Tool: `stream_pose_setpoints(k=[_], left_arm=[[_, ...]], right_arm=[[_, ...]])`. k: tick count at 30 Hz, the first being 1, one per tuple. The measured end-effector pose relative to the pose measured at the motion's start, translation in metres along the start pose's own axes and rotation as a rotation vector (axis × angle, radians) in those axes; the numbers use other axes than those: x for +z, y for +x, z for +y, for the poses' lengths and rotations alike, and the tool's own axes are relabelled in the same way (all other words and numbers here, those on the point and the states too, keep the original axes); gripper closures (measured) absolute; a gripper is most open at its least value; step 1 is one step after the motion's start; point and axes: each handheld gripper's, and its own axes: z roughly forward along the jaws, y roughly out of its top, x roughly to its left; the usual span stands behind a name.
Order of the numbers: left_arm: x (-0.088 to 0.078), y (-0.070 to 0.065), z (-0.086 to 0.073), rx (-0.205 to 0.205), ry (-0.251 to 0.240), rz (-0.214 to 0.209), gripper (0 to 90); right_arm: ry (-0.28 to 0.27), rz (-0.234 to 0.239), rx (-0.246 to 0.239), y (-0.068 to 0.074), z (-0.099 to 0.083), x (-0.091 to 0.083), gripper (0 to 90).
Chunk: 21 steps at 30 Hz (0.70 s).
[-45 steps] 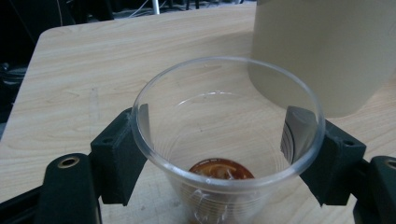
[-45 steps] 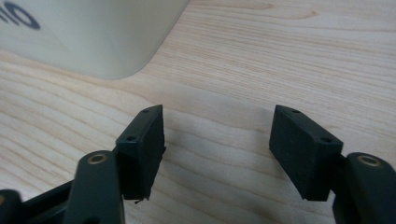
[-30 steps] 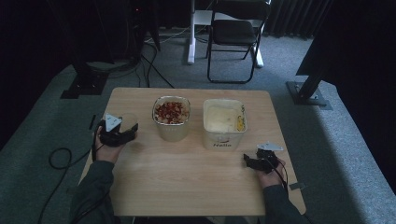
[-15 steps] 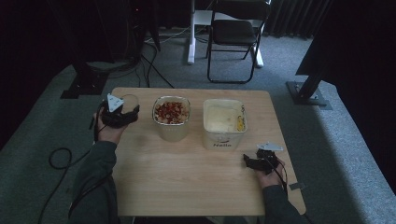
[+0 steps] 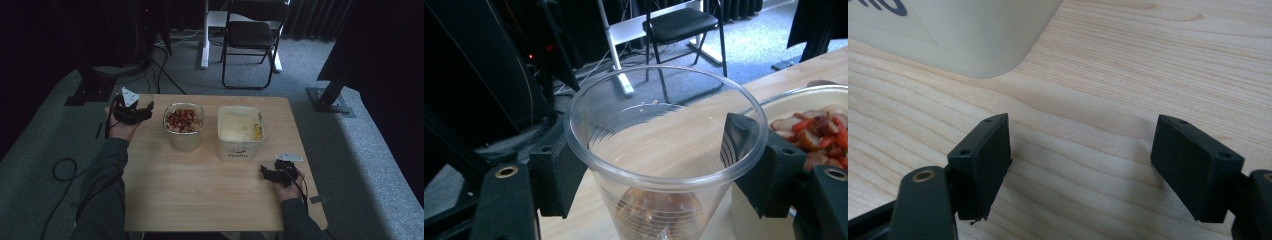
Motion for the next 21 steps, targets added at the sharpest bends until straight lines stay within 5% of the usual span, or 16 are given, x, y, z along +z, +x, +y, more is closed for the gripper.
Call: stream_pose_setpoints(k=[8,10,11,21], left_arm=[[0.002,-0.017,0.025,0.127,-0.016,0.022,28.5],[0.002,-0.017,0.025,0.127,-0.016,0.022,28.5],[0.003,-0.024,0.032,0.210,-0.011,0.055,28.5],[0.008,-0.047,0.045,0.486,0.048,0.155,30.5]], right_arm=[[0.000,0.000,0.000,0.000,0.000,0.000,23.5],[0.000,0.000,0.000,0.000,0.000,0.000,23.5],[0.000,0.000,0.000,0.000,0.000,0.000,23.5],[0.000,0.000,0.000,0.000,0.000,0.000,23.5]])
